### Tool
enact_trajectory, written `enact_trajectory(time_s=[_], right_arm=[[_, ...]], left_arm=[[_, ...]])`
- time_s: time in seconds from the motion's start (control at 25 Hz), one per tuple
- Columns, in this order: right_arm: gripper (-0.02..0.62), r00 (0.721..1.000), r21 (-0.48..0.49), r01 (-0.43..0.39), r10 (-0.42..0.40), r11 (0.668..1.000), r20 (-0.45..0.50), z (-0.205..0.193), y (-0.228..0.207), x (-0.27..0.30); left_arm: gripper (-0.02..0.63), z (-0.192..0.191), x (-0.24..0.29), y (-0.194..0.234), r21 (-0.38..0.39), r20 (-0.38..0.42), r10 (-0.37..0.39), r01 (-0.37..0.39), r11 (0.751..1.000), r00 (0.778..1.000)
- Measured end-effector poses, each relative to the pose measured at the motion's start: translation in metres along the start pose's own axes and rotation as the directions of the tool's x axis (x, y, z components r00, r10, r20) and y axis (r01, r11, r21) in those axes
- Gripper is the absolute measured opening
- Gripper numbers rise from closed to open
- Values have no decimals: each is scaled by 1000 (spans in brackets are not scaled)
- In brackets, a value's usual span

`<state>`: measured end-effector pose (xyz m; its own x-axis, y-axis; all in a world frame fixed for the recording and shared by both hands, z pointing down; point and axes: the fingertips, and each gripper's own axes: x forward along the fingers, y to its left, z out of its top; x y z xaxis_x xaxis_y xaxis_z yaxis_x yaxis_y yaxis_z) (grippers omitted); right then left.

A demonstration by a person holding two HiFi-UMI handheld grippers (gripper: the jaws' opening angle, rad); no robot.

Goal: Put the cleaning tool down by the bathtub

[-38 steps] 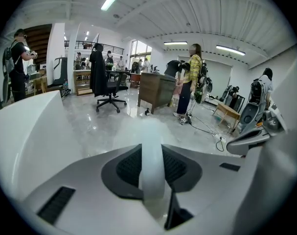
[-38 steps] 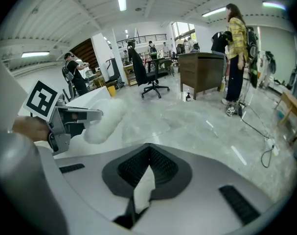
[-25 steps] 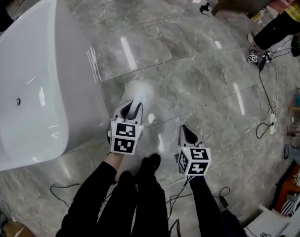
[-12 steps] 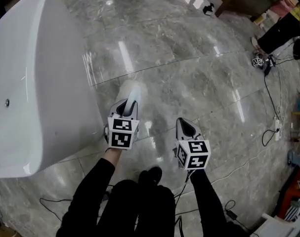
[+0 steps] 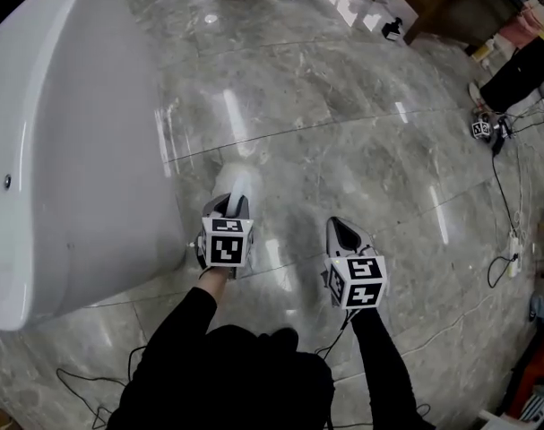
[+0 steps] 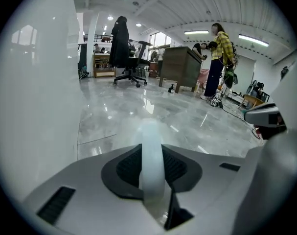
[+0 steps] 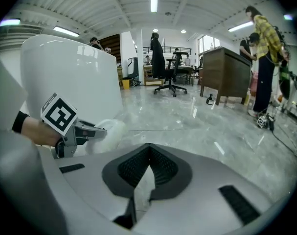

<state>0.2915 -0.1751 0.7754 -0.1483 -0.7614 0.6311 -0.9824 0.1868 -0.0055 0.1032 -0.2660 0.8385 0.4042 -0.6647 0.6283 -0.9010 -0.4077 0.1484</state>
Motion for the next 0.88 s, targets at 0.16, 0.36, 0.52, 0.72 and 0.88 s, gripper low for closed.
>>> enact_trajectory(time_s=[0.16, 0.36, 0.52, 0.72, 0.88], right_arm=[[0, 1000, 11, -16, 16, 1000, 1, -6, 3, 17], [0, 999, -9, -38, 38, 999, 6, -6, 15, 36], [0, 998, -13, -62, 62, 998, 13, -5, 25, 46], [0, 996, -72, -79, 81, 994, 30, 3, 37, 54], [0, 993, -97, -108, 112, 989, 35, 7, 51, 64]], left_arm=[[95, -20, 12, 18, -42, -33, 56, -57, 997, 998], [95, -38, 19, 43, -107, -62, 124, -130, 986, 990], [95, -50, 20, 59, -137, -83, 183, -193, 972, 980], [95, -61, 26, 75, -197, -107, 233, -250, 948, 967], [95, -65, 30, 80, -203, -117, 248, -268, 942, 962]])
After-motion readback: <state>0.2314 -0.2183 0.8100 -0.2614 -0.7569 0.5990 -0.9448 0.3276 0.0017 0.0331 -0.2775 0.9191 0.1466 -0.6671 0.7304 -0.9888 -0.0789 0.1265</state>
